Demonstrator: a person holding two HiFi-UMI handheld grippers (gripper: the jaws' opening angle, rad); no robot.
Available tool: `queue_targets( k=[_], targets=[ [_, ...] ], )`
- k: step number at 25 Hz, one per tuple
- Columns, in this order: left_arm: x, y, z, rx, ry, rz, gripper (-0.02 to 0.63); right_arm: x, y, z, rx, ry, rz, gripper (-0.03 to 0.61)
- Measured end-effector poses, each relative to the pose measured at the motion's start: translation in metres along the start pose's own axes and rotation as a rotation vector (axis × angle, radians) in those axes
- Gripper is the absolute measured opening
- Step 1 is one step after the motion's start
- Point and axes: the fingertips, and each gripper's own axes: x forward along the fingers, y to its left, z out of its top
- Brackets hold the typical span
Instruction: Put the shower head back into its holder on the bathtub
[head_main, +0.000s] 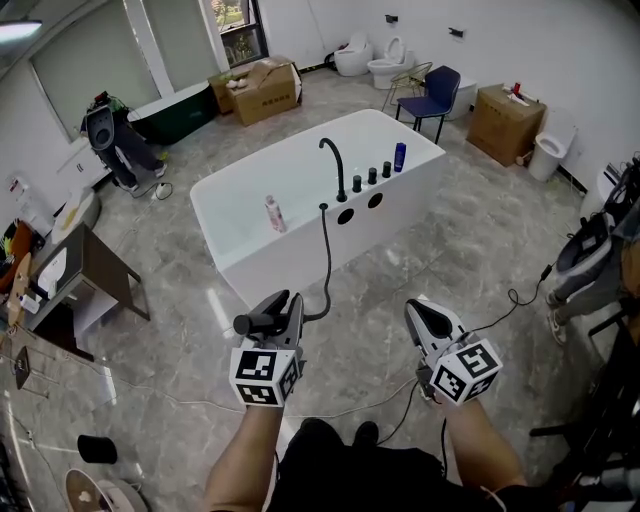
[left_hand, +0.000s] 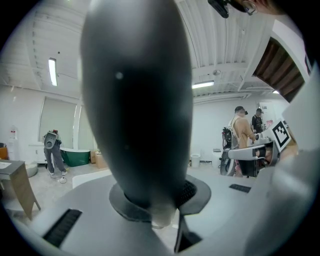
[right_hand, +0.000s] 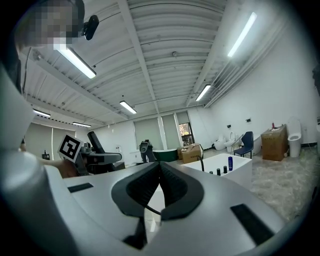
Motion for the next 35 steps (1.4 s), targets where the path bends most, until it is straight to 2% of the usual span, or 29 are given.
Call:
queue_targets(
  k=[5, 14, 21, 29, 35],
  targets=[
    [0.009, -0.013, -0.004, -0.009, 0.009, -0.008, 0.083, -0.005, -0.013, -0.005, 0.012, 0.01, -0.005, 0.015],
    [0.05, -0.009, -0.004, -0.022, -0.002, -0.012, 0.083, 0.015, -0.041, -0.009, 0.012, 0.037, 0.001, 0.015],
    [0.116, 0.018, -0.009, -0.043, 0.012, -0.025, 0.083, 0.069, -0.075, -0.005, 0.004, 0.07, -0.003, 0.015],
    [0.201, 0.054, -0.001, -0.031, 0.018, -0.066, 0.083, 0.144, -0.123, 0.002, 0.023, 0.102, -0.032, 0.015],
    [0.245, 0.09, -0.003, -0.035, 0.02, -0.092, 0.081, 0.204, -0.14, 0.002, 0.029, 0.138, -0.026, 0.015]
  ],
)
